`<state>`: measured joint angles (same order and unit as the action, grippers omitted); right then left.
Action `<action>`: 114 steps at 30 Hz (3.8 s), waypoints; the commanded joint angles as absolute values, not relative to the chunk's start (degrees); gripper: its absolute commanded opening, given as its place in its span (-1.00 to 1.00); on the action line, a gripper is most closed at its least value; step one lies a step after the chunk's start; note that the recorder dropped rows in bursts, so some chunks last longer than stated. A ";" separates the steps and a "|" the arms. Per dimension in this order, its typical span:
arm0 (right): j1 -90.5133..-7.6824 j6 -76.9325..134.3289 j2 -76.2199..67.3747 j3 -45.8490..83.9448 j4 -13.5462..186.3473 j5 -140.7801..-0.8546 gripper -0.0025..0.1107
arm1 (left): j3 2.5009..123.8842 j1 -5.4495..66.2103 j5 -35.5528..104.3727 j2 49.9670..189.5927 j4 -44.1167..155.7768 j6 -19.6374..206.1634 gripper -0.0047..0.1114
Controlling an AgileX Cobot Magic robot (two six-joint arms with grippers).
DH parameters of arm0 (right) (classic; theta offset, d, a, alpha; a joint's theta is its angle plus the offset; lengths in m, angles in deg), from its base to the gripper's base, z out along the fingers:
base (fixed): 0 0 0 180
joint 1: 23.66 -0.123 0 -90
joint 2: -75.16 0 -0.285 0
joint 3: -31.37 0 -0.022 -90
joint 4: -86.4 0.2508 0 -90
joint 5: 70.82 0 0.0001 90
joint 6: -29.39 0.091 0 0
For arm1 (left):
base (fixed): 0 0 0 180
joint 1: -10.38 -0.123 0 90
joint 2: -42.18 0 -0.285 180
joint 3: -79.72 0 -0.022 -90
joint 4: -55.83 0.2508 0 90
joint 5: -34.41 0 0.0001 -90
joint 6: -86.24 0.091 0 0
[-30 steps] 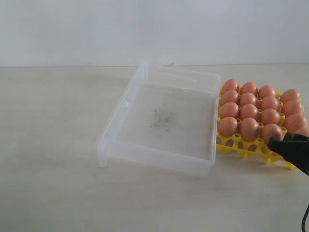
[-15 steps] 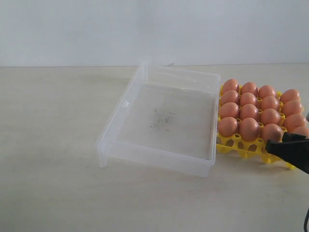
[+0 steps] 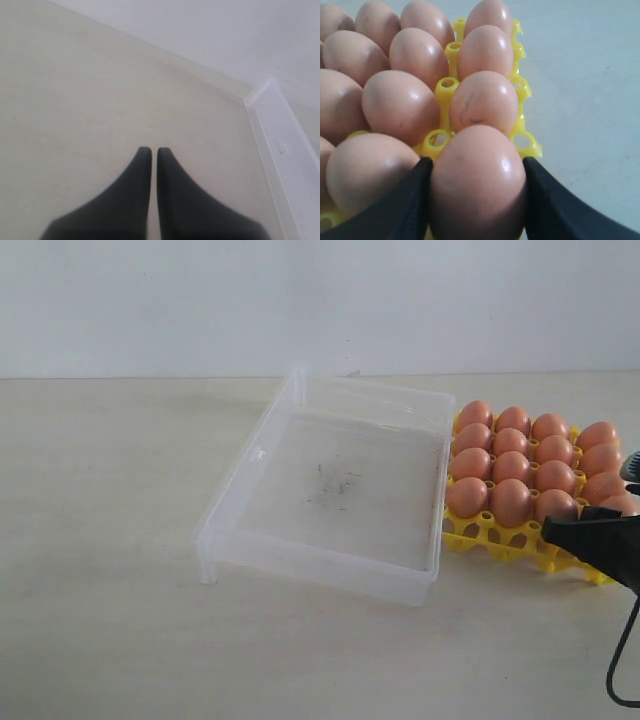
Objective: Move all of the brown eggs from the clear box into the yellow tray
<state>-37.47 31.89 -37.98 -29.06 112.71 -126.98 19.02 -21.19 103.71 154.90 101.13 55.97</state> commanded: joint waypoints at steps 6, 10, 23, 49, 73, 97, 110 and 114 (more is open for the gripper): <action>-37.31 31.21 -38.52 -29.15 117.66 -122.17 -0.96 | 18.70 -20.99 104.37 154.31 101.29 56.37 -0.85; -37.31 31.22 -38.52 -29.15 117.66 -122.44 -0.95 | 18.70 -20.99 104.37 154.31 101.29 56.37 -0.85; -37.31 31.22 -38.52 -29.15 114.28 -121.55 0.07 | 18.70 -20.99 104.37 154.31 101.29 56.37 -0.85; -37.41 22.72 -22.95 -31.68 115.99 -128.96 -0.16 | 18.70 -20.99 104.37 154.31 101.29 56.37 -0.85; -37.31 16.45 -25.34 -29.77 122.91 -107.61 -0.96 | 18.70 -20.99 104.37 154.31 101.29 56.37 -0.85; -37.29 9.07 -12.52 -29.74 125.06 -106.12 -0.96 | 18.70 -20.99 104.37 154.31 101.29 56.37 -0.85; -43.92 31.85 -3.97 -39.73 100.15 -138.70 -0.96 | 18.70 -20.99 104.37 154.31 101.29 56.37 -0.85; -45.55 31.85 0.78 -44.59 97.97 -140.78 -0.96 | 18.70 -20.99 104.37 154.31 101.29 56.37 -0.85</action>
<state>-44.81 31.15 -2.03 -41.57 100.31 -138.45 19.02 -21.19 103.71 154.90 101.13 55.97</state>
